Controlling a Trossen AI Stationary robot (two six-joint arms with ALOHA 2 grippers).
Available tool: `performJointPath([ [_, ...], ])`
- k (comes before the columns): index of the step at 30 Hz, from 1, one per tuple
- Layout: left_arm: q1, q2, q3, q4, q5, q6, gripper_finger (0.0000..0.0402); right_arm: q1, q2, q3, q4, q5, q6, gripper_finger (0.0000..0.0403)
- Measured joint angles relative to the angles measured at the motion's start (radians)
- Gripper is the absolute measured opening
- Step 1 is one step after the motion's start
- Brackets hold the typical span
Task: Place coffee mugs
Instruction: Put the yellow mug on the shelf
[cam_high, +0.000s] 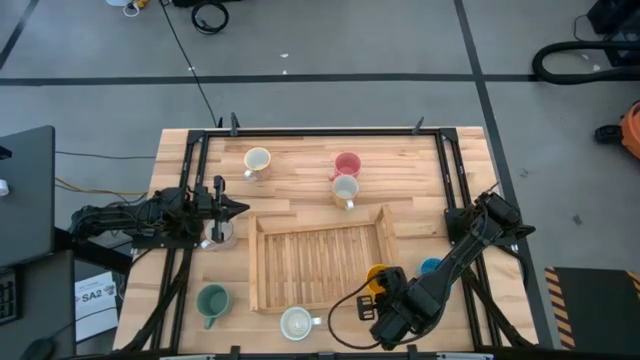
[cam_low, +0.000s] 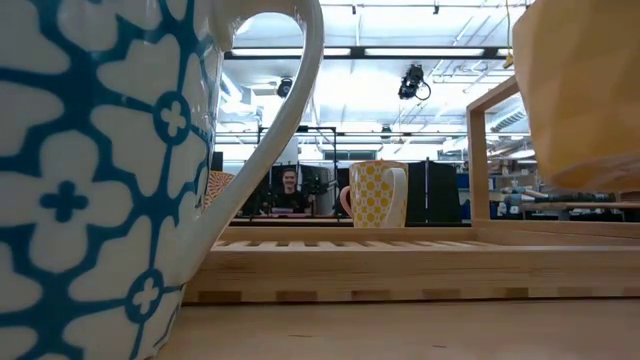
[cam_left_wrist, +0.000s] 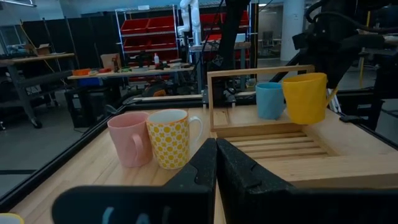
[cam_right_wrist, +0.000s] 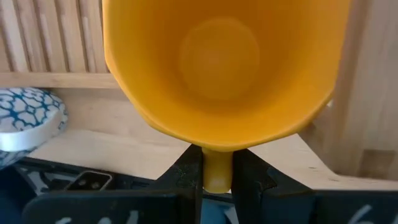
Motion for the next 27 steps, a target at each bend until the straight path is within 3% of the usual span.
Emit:
performJointPath([
  [10,0.000,0.000,0.000,0.000,0.000,0.000,0.0013,0.010,0.064,0.001,0.007,0.020,0.017,0.0063],
  [27,0.000,0.000,0.000,0.000,0.000,0.000,0.0013,-0.004,0.061,0.001,-0.066,0.115,0.010,0.0063],
])
